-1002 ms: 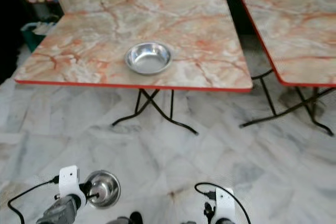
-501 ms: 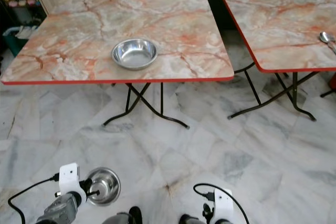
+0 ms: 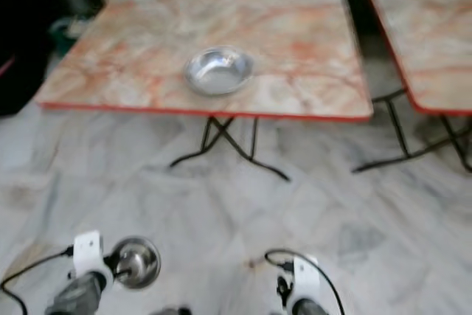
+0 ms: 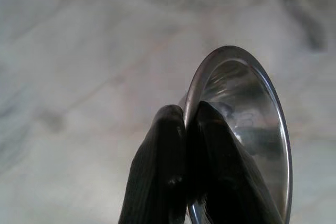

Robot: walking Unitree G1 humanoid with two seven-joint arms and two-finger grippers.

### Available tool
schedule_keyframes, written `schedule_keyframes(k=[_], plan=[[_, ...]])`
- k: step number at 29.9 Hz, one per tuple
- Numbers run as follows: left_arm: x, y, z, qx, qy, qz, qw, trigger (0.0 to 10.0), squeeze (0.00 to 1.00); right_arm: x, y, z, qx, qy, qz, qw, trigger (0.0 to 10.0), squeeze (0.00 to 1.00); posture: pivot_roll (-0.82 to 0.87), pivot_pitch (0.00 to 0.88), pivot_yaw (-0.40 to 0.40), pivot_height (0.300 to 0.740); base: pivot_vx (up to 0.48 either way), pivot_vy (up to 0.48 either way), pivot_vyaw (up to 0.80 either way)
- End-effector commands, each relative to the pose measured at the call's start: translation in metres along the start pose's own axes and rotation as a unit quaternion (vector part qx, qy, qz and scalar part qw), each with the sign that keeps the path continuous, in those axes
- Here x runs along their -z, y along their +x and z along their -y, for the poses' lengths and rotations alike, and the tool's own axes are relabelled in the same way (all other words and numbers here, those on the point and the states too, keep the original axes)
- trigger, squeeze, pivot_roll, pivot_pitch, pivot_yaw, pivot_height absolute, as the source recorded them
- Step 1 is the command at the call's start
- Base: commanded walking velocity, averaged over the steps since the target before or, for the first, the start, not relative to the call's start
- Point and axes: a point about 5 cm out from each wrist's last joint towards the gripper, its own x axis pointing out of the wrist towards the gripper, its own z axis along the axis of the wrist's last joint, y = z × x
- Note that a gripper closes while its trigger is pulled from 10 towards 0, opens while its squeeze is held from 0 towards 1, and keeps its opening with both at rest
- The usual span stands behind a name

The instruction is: Setting the table

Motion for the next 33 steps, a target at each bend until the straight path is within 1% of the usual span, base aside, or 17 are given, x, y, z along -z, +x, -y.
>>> schedule_keyframes(k=[1, 8, 15, 17, 21, 23, 27, 28, 29, 30, 31, 33], plan=[[0.009, -0.004, -0.009, -0.01, 0.008, -0.015, 1.0, 10.0, 0.0, -0.001, 0.001, -0.003, -0.002, 0.004, -0.001, 1.0, 10.0, 0.0, -0.04, 0.133, 0.013, 0.74, 0.304, 0.0, 0.0], [0.007, -0.003, -0.007, -0.007, 0.01, -0.01, 1.0, 10.0, 0.0, -0.001, 0.001, -0.003, -0.003, 0.004, -0.002, 1.0, 10.0, 0.0, -0.04, 0.126, 0.011, 0.74, 0.303, 0.0, 0.0], [0.005, -0.003, -0.006, -0.008, 0.01, -0.003, 1.0, 10.0, 0.0, -0.002, 0.001, -0.005, -0.007, 0.002, -0.002, 1.0, 10.0, 0.0, -0.04, 0.136, 0.008, 0.74, 0.304, 0.0, 0.0], [0.004, -0.003, -0.006, -0.011, 0.009, 0.0, 1.0, 10.0, 0.0, -0.002, 0.002, -0.005, -0.008, 0.001, -0.003, 1.0, 10.0, 0.0, -0.03, 0.138, 0.006, 0.74, 0.3, 0.0, 0.0], [0.0, -0.003, -0.011, -0.032, 0.008, 0.01, 0.999, 10.0, 0.0, -0.002, 0.002, -0.007, -0.011, 0.0, -0.005, 1.0, 10.0, 0.0, -0.03, 0.14, 0.005, 0.74, 0.0, 0.0, 0.0], [-0.004, -0.003, -0.016, -0.048, 0.009, 0.02, 0.999, 10.0, 0.0, -0.002, 0.002, -0.007, -0.011, 0.0, -0.006, 1.0, 10.0, 0.0, -0.03, 0.14, 0.007, 0.74, 0.0, 0.0, 0.0], [-0.015, -0.005, -0.029, -0.093, -0.009, 0.06, 0.994, 10.0, 0.0, -0.001, 0.002, -0.007, -0.01, 0.001, -0.006, 1.0, 10.0, 0.0, -0.03, 0.147, 0.006, 0.74, 0.0, 0.0, 0.0], [-0.016, -0.005, -0.031, -0.102, -0.003, 0.062, 0.993, 10.0, 0.0, -0.001, 0.002, -0.007, -0.01, 0.0, -0.006, 1.0, 10.0, 0.0, -0.03, 0.147, 0.006, 0.74, 0.0, 0.0, 0.0], [-0.02, -0.007, -0.037, -0.129, 0.007, 0.076, 0.989, 10.0, 0.0, -0.001, 0.002, -0.006, -0.01, -0.001, -0.006, 1.0, 10.0, 0.0, -0.03, 0.149, 0.006, 0.74, 0.0, 0.0, 0.0], [-0.022, -0.008, -0.043, -0.151, 0.009, 0.085, 0.985, 10.0, 0.0, -0.001, 0.002, -0.006, -0.01, -0.001, -0.007, 1.0, 10.0, 0.0, -0.02, 0.151, 0.006, 0.74, 0.0, 0.0, 0.0], [-0.024, -0.009, -0.046, -0.166, 0.009, 0.089, 0.982, 10.0, 0.0, -0.001, 0.002, -0.006, -0.01, -0.001, -0.007, 1.0, 10.0, 0.0, -0.02, 0.152, 0.006, 0.74, 0.0, 0.0, 0.0], [-0.03, -0.013, -0.06, -0.216, 0.001, 0.104, 0.971, 10.0, 0.0, -0.001, 0.002, -0.007, -0.01, -0.001, -0.007, 1.0, 10.0, 0.0, -0.02, 0.153, 0.006, 0.74, 0.0, 0.0, 0.0]])
